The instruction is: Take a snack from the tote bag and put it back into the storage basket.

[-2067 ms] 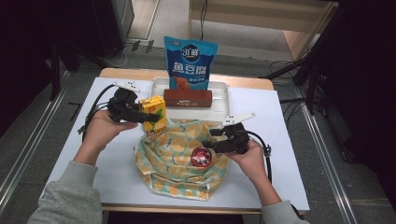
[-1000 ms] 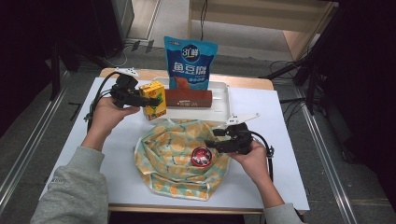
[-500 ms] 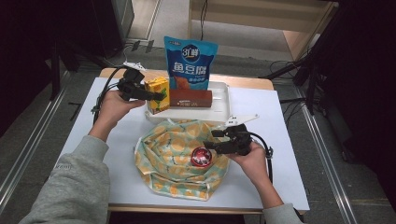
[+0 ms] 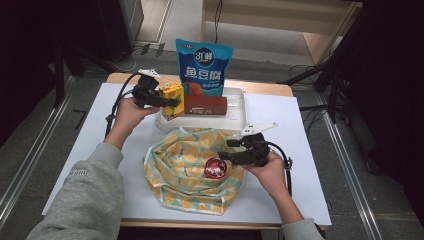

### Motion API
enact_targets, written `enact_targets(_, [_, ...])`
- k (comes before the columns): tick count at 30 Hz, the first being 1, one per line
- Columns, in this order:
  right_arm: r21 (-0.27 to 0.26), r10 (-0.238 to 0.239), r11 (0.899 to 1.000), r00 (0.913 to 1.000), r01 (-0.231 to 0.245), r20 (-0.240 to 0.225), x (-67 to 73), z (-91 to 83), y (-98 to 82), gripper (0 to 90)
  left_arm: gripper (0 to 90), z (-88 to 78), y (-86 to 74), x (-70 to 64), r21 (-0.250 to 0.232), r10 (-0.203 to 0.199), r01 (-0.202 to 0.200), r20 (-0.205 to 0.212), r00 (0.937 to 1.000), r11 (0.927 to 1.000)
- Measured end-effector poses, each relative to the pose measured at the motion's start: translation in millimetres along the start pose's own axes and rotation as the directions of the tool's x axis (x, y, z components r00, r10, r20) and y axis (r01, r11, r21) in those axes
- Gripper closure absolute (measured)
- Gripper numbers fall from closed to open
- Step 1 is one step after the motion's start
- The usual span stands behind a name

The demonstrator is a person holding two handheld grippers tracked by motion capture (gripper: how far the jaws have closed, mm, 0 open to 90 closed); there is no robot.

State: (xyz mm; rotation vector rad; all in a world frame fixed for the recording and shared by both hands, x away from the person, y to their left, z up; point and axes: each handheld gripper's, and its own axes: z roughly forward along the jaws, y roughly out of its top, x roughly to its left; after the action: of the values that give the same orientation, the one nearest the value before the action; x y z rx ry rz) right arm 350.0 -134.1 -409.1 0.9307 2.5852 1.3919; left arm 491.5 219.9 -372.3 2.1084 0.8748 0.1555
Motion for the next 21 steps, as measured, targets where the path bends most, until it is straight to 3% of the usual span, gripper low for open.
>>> enact_targets(4, [-0.002, 0.004, 1.000, 1.0000, -0.004, -0.003, -0.3, -0.4, 0.1, 41.1, 55.5, 7.2, -2.4, 3.4, 0.018, 0.003, -0.003, 0.000, 1.0000, 0.9998])
enact_targets(10, [0.005, 0.004, 1.000, 1.0000, -0.004, 0.000, -0.5, 0.1, -0.2, 41.0, 55.5, 18.0, -7.4, 9.5, 0.028, -0.024, 0.023, 0.002, 0.9997, 0.9993])
enact_targets(21, [0.001, 0.001, 1.000, 1.0000, -0.001, 0.001, -1.0, -0.4, -0.3, 41.0, 55.5, 27.3, -15.1, 10.1, 0.059, 0.018, -0.017, -0.021, 0.9996, 0.9981])
